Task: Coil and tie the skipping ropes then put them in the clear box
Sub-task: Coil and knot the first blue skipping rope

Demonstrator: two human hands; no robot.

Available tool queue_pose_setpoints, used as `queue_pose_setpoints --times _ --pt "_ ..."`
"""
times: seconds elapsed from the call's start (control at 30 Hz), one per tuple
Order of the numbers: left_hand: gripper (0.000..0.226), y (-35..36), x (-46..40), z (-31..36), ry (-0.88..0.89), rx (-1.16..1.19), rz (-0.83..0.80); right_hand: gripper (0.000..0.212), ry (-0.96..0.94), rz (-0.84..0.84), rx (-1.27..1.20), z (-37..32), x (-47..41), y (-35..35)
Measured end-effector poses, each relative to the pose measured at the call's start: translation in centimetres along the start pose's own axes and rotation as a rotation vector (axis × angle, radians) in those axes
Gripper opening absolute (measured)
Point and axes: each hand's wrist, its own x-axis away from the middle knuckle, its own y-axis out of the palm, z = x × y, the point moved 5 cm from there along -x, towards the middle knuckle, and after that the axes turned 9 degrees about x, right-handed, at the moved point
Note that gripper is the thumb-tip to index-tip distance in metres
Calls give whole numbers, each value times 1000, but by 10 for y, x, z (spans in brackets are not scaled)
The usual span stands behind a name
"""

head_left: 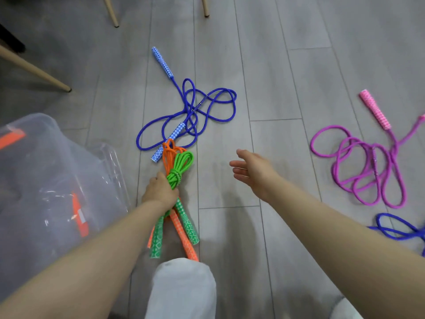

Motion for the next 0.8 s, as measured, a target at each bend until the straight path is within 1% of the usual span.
queue_pose_setpoints --times 0.1,0.17,0.2,0.23,0.3,0.37,0.43,0.5,0.6,0.63,0.73,0.8 --pt "54 5 -1 -10 -3 -89 31 30 25 -25 -17 2 -10 7" --pt "59 6 -2 -13 -31 -50 68 28 39 -42 -24 5 -17 11" --pt "60 4 -3 -11 -25 6 103 27 49 -49 -26 7 -22 13" --pt "58 0 -5 -9 6 82 149 25 57 -56 -27 10 -25 14" --pt "49 -12 -13 -5 130 233 257 23 62 -68 -25 12 -32 16" --pt "38 -26 -24 -3 218 270 339 19 26 -55 28 9 -40 17" --pt "33 -39 -42 -4 207 280 381 14 -67 -8 172 6 -48 16" --pt "33 -46 -65 2 169 300 363 19 -169 18 389 5 -55 16" --pt "43 -44 -98 18 110 221 270 34 -301 -77 912 14 -66 22" --pt "46 -42 -106 22 83 184 236 38 -347 -89 1049 16 -70 21" --pt "50 -33 -120 26 -11 126 122 44 -435 -59 1257 19 -78 15" --pt "51 -28 -124 28 -26 57 65 50 -462 -79 1408 27 -81 13"
